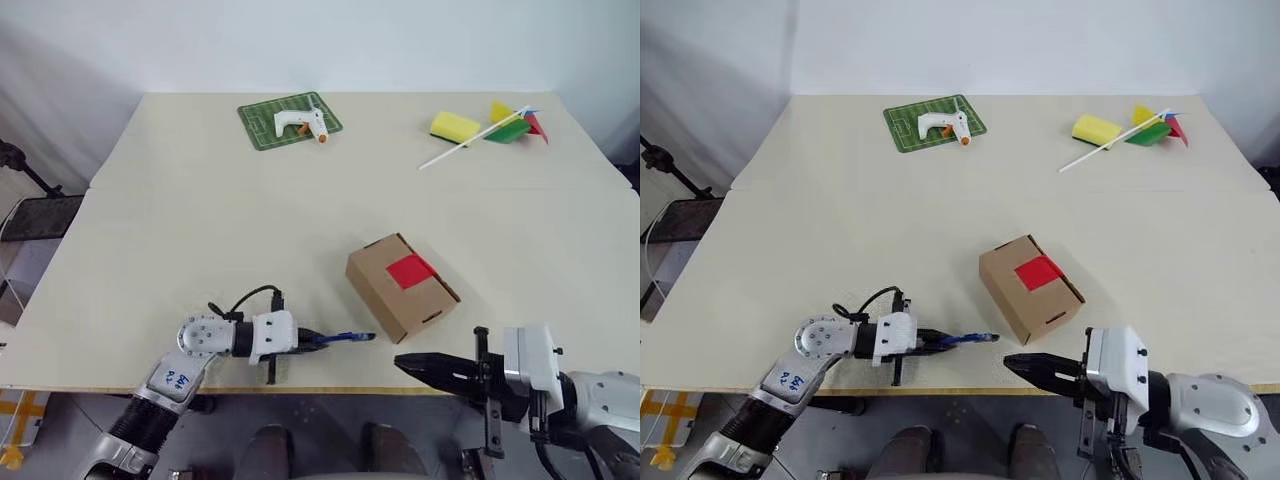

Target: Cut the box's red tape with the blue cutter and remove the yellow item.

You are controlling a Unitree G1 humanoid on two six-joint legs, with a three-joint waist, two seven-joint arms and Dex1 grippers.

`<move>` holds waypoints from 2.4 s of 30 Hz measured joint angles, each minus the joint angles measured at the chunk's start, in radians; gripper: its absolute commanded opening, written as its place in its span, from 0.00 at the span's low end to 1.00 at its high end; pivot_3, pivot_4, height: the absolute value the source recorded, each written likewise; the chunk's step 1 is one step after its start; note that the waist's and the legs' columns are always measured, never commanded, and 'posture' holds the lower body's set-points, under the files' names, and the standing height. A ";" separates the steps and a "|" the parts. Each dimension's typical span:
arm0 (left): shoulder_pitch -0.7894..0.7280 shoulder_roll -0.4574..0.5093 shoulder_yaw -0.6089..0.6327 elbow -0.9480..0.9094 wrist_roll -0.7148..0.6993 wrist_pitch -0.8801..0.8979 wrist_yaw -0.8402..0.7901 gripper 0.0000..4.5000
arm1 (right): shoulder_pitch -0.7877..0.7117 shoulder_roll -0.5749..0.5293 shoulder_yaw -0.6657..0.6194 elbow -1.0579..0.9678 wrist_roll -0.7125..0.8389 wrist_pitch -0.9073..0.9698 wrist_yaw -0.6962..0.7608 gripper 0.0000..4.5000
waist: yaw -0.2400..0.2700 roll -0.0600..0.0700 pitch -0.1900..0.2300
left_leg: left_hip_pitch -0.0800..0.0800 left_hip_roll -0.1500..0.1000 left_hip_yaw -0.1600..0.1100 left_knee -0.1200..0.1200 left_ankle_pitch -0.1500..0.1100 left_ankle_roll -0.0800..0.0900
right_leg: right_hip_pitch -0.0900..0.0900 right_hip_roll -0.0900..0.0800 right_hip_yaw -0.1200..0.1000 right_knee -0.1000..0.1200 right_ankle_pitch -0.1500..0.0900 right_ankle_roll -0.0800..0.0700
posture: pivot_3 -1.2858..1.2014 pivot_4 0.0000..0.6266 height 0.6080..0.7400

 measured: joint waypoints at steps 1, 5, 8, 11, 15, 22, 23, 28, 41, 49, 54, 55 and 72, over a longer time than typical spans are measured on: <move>-0.004 0.011 -0.007 -0.005 0.019 -0.023 0.005 0.01 | 0.005 0.000 -0.001 0.006 -0.001 0.000 0.000 0.00 | -0.001 0.000 0.000 | 0.000 0.000 0.000 0.000 0.000 0.000 | 0.000 0.000 0.000 0.000 0.000 0.000 | 0.52 0.24 1.00; -0.002 0.025 -0.011 -0.029 0.034 -0.014 0.008 0.01 | 0.030 0.000 -0.011 0.009 -0.003 0.001 0.000 0.00 | -0.003 0.000 0.000 | 0.000 0.001 0.000 -0.001 0.000 0.000 | 0.000 0.001 0.000 0.001 0.000 0.001 | 0.52 0.24 1.00; 0.003 0.018 -0.003 -0.043 0.033 0.044 0.042 0.01 | 0.055 0.000 -0.054 0.010 -0.004 0.001 -0.002 0.00 | -0.002 0.000 0.000 | 0.000 0.001 0.000 0.000 0.000 0.000 | 0.000 0.001 0.000 0.001 0.000 0.001 | 0.52 0.24 1.00; 0.001 0.021 0.031 -0.010 0.045 0.030 0.118 0.01 | 0.069 0.000 -0.086 0.010 -0.001 0.001 -0.006 0.00 | -0.002 -0.002 0.001 | 0.001 0.001 0.000 0.001 0.001 0.000 | 0.000 0.001 0.000 0.001 0.000 0.000 | 0.52 0.24 1.00; -0.032 0.105 0.056 0.074 0.130 -0.134 0.211 0.01 | 0.089 0.001 -0.099 0.010 -0.001 0.001 -0.011 0.00 | -0.007 -0.002 0.000 | 0.003 0.005 0.001 -0.001 0.003 -0.002 | 0.000 0.003 0.000 0.002 -0.001 -0.003 | 0.52 0.24 1.00; -0.064 0.126 0.053 0.118 0.159 -0.204 0.211 0.39 | 0.060 0.005 -0.098 0.010 -0.001 0.000 -0.023 0.00 | -0.005 0.003 -0.004 | 0.003 0.008 0.002 -0.001 0.002 -0.004 | -0.001 0.005 0.000 0.003 -0.002 -0.003 | 0.52 0.24 1.00; -0.065 0.125 0.053 0.118 0.158 -0.204 0.210 0.45 | 0.059 0.010 -0.098 0.010 -0.001 0.000 -0.024 0.00 | -0.005 0.003 -0.004 | 0.003 0.008 0.002 -0.001 0.002 -0.004 | -0.001 0.005 0.000 0.003 -0.001 -0.003 | 0.52 0.24 1.00; -0.075 0.113 0.072 0.114 0.116 -0.148 0.186 0.78 | 0.023 0.037 -0.098 0.014 0.042 0.013 -0.070 0.00 | -0.005 0.003 -0.004 | 0.003 0.008 0.002 -0.001 0.000 -0.003 | -0.001 0.005 0.000 0.003 0.000 0.000 | 0.52 0.24 1.00; -0.099 0.109 0.116 0.192 -0.116 -0.053 -0.101 1.00 | -0.043 0.031 -0.098 0.087 0.057 0.030 -0.060 0.00 | -0.005 0.002 -0.004 | 0.000 0.008 0.005 -0.001 -0.003 -0.003 | -0.006 0.007 -0.003 0.004 0.000 0.001 | 0.52 0.24 1.00; -0.153 0.028 0.119 0.286 -0.198 0.091 -0.208 1.00 | -0.052 0.032 -0.079 0.089 0.046 0.030 -0.059 0.00 | 0.000 -0.003 -0.001 | -0.002 0.008 0.005 0.003 -0.003 -0.003 | -0.007 0.007 -0.004 0.006 0.001 0.001 | 0.52 0.24 1.00; -0.332 0.004 0.095 0.507 -0.158 0.058 -0.313 1.00 | -0.049 0.032 -0.080 0.088 0.048 0.031 -0.059 0.00 | -0.001 -0.005 0.000 | -0.002 0.008 0.005 0.005 -0.002 -0.003 | -0.007 0.008 -0.004 0.007 0.001 0.002 | 0.52 0.24 1.00; -0.352 -0.002 0.096 0.537 -0.152 0.050 -0.316 1.00 | -0.049 0.032 -0.080 0.088 0.048 0.031 -0.060 0.00 | -0.001 -0.005 0.000 | -0.002 0.008 0.005 0.004 -0.002 -0.003 | -0.007 0.008 -0.004 0.007 0.001 0.002 | 0.52 0.24 1.00; -0.279 0.031 0.112 0.483 -0.156 0.016 -0.491 1.00 | -0.052 0.032 -0.080 0.088 0.048 0.030 -0.061 0.00 | -0.005 -0.004 0.000 | 0.000 0.010 0.006 0.004 -0.003 -0.003 | -0.007 0.008 -0.004 0.008 0.001 0.002 | 0.52 0.24 1.00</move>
